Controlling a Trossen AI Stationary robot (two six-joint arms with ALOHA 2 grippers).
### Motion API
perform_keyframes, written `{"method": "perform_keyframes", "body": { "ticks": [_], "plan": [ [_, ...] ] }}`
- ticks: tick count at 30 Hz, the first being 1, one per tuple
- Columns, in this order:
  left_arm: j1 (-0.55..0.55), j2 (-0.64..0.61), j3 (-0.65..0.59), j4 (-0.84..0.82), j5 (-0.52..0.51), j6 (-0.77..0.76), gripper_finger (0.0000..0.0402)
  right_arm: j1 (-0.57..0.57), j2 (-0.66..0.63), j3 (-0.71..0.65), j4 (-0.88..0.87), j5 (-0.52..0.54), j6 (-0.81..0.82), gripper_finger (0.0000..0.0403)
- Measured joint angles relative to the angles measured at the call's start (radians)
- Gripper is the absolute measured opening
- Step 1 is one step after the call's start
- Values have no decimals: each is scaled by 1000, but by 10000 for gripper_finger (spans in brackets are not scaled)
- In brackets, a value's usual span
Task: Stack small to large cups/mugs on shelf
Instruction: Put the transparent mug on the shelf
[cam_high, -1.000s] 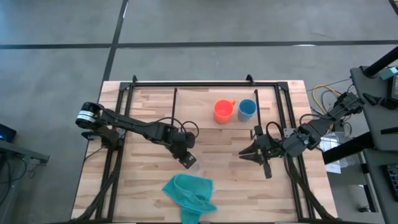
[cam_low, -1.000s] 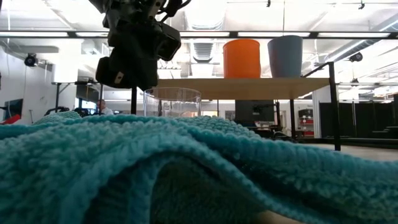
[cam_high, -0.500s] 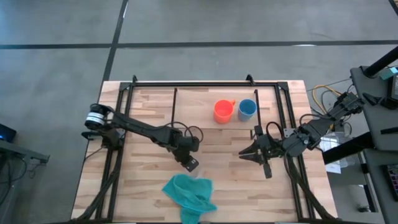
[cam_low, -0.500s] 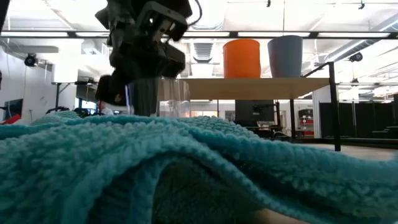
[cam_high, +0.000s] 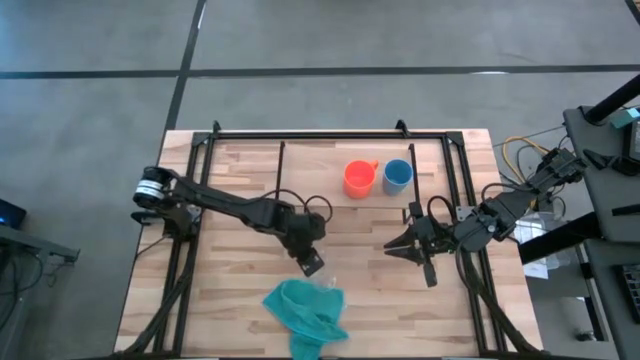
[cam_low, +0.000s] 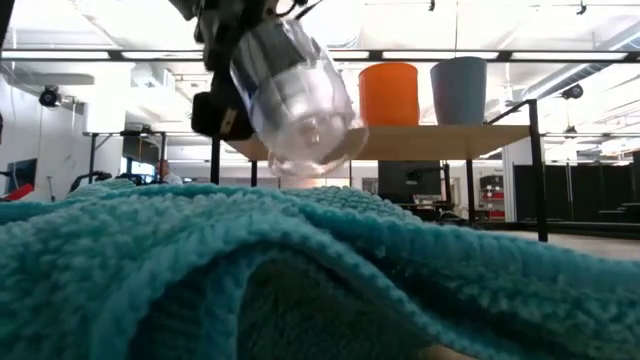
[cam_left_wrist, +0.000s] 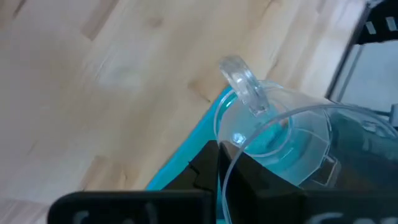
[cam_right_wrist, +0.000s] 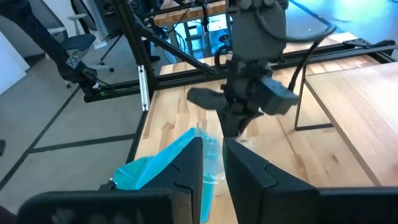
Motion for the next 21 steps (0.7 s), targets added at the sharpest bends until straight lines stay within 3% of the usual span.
{"method": "perform_keyframes", "body": {
  "ticks": [5, 13, 21],
  "plan": [
    [15, -74, 78, -117, -33, 51, 1, 0, 0, 0, 0, 0, -6, 59],
    [109, -194, 261, -429, -254, 217, 0, 0, 0, 0, 1, 0, -10, 59],
    [264, -192, 426, -588, -361, 439, 0, 0, 0, 0, 5, 0, -7, 59]
  ]
}}
